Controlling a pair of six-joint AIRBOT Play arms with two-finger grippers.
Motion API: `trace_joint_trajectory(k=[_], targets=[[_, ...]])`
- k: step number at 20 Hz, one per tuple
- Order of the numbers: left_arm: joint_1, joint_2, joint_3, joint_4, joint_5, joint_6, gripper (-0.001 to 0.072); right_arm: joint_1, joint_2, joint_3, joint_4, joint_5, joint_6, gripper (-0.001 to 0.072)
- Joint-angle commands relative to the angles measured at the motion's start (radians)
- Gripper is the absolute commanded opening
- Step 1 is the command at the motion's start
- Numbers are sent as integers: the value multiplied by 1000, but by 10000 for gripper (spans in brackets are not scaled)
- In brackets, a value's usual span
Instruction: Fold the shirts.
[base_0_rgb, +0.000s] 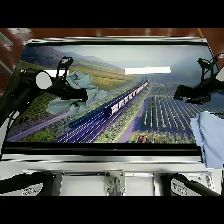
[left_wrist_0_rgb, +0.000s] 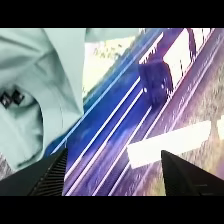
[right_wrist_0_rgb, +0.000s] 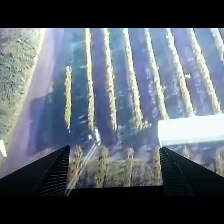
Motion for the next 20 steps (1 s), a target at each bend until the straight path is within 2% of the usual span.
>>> trace_joint_trajectory(k=[1, 4, 6, 8, 11, 12, 13, 14, 16, 18, 20], targets=[[39, -101, 51, 98, 84, -48, 714, 1, -1, 1, 6, -42, -22, 681], [139, -339, 234, 82, 8, -47, 716, 1, -1, 1, 10, -79, -23, 681], [188, -499, 362, -1, -36, -47, 716, 1, -1, 1, 10, -112, -23, 681], [214, -610, 447, -75, -31, -47, 716, 1, -1, 1, 10, -136, -22, 681], [223, -694, 503, -105, -12, -48, 705, 1, -1, 1, 23, -138, -22, 681], [223, -702, 505, -105, -13, -47, 476, 1, -1, 1, 31, -130, -22, 681], [223, -698, 506, -111, -29, -36, 58, 1, -1, 1, 44, -121, -22, 681], [222, -685, 512, -130, -47, 15, 35, 1, -1, 1, 53, -115, -23, 681], [206, -616, 542, -139, -82, 90, 34, 1, -1, 1, 72, -114, -26, 681], [163, -470, 555, -139, -89, 160, 33, 1, 0, 1, 78, -112, -29, 681], [92, -285, 555, -142, -116, 231, 33, 1, 27, 2, 77, -92, -95, 681]])
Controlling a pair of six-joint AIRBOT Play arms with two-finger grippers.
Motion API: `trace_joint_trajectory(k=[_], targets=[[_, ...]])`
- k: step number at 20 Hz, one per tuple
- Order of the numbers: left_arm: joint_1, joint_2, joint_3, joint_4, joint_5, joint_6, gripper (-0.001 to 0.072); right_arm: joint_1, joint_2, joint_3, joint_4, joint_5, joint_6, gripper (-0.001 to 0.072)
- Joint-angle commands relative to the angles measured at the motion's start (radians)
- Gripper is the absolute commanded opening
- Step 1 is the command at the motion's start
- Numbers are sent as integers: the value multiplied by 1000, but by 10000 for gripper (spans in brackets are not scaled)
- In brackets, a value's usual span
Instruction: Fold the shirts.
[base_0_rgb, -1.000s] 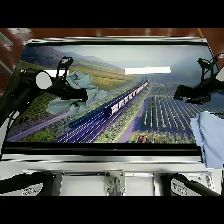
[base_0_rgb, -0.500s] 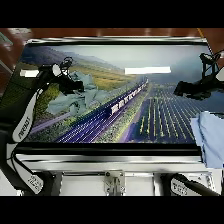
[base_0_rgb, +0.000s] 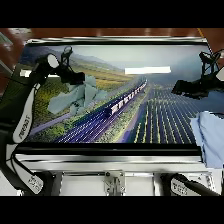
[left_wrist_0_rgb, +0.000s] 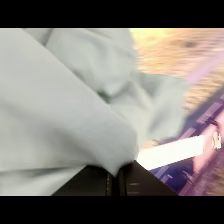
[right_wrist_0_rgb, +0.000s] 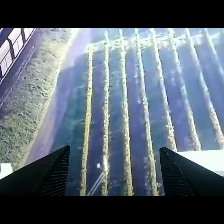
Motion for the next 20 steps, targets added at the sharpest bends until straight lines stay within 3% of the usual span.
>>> trace_joint_trajectory(k=[1, 4, 7, 12, 15, 16, 17, 18, 20], targets=[[-110, 275, 15, -17, -82, 127, 33, 1, 50, 2, 9, 19, -74, 681], [-254, 464, 13, -16, -228, 101, 33, 1, 195, 2, 4, 21, -86, 681], [-407, 512, 13, -16, -253, 17, 33, 1, 343, 2, 4, 103, -85, 682], [-616, 435, -175, -15, -132, -27, 34, 1, 438, -3, 6, 396, -84, 682], [-642, 351, -348, 2, -68, -71, 36, 1, 435, -106, 60, 367, -84, 682], [-629, 333, -381, 2, -50, -85, 155, 1, 430, -174, 75, 338, -84, 681], [-605, 318, -396, 4, -54, -120, 552, 1, 426, -241, 90, 306, -84, 682], [-566, 314, -396, 3, -82, -154, 715, 1, 415, -314, 90, 264, -82, 681], [-471, 333, -396, 4, -166, -118, 714, 0, 374, -423, 84, 188, -81, 681]])
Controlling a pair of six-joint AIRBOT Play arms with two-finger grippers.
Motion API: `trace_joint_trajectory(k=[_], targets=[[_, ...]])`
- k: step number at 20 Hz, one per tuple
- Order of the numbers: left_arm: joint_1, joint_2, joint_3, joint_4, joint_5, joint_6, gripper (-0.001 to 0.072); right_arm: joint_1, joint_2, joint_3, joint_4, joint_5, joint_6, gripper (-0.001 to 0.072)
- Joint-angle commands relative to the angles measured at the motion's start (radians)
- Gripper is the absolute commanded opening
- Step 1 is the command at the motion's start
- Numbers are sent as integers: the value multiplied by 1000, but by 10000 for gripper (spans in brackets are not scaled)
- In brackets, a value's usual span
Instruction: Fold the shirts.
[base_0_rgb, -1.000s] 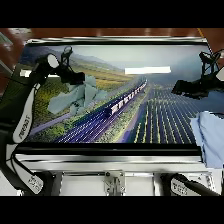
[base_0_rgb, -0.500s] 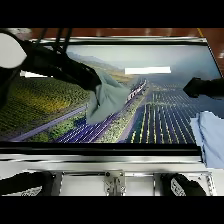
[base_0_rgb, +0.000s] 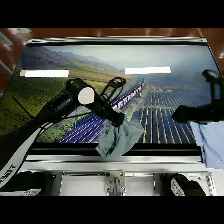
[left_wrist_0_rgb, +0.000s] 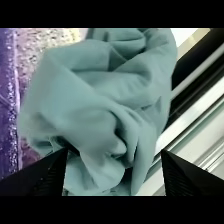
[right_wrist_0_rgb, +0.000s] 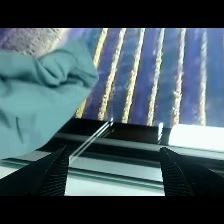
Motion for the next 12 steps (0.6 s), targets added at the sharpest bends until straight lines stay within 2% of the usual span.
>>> trace_joint_trajectory(k=[1, 3, 6, 9, 12], targets=[[129, 5, -48, 9, -107, 0, 713, -1, -63, -180, 23, -109, 3, 682], [218, 59, -156, -8, -143, 16, 712, -1, -143, -210, 50, -130, -6, 682], [286, 189, -509, -180, -84, 39, 713, -1, -287, -213, 135, -133, -79, 682], [288, 304, -817, -375, 150, 42, 713, -1, -415, -213, 249, -140, -150, 682], [284, 285, -950, -605, 338, 140, 713, -1, -495, -213, 280, -140, -195, 682]])
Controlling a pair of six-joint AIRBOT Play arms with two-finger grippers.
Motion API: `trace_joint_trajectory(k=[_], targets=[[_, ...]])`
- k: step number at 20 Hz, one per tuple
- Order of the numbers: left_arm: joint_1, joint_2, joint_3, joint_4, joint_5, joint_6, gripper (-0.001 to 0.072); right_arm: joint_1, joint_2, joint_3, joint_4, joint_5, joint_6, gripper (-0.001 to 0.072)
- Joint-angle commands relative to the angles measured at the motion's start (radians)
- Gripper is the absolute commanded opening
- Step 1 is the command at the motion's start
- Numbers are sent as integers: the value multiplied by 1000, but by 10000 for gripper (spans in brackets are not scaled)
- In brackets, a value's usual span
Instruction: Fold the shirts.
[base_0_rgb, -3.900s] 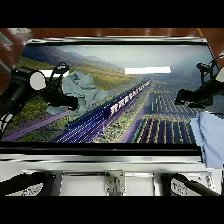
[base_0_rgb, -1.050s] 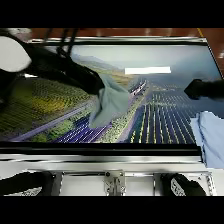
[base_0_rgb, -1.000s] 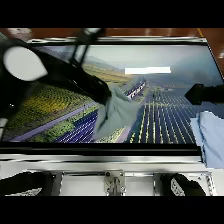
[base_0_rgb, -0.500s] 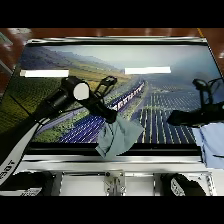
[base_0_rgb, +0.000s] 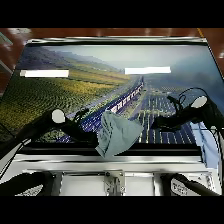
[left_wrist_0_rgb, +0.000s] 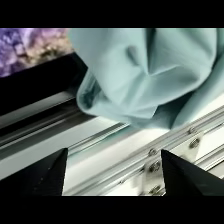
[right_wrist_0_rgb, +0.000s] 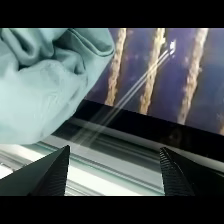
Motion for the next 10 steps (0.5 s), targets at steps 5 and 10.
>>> trace_joint_trajectory(k=[5, 10], targets=[[-50, -85, -160, -418, 382, 156, 626, 2, -114, -6, 122, -13, -52, 682], [-58, -124, -133, -423, 382, 207, 36, 45, -148, -6, 188, -70, -45, 681]])
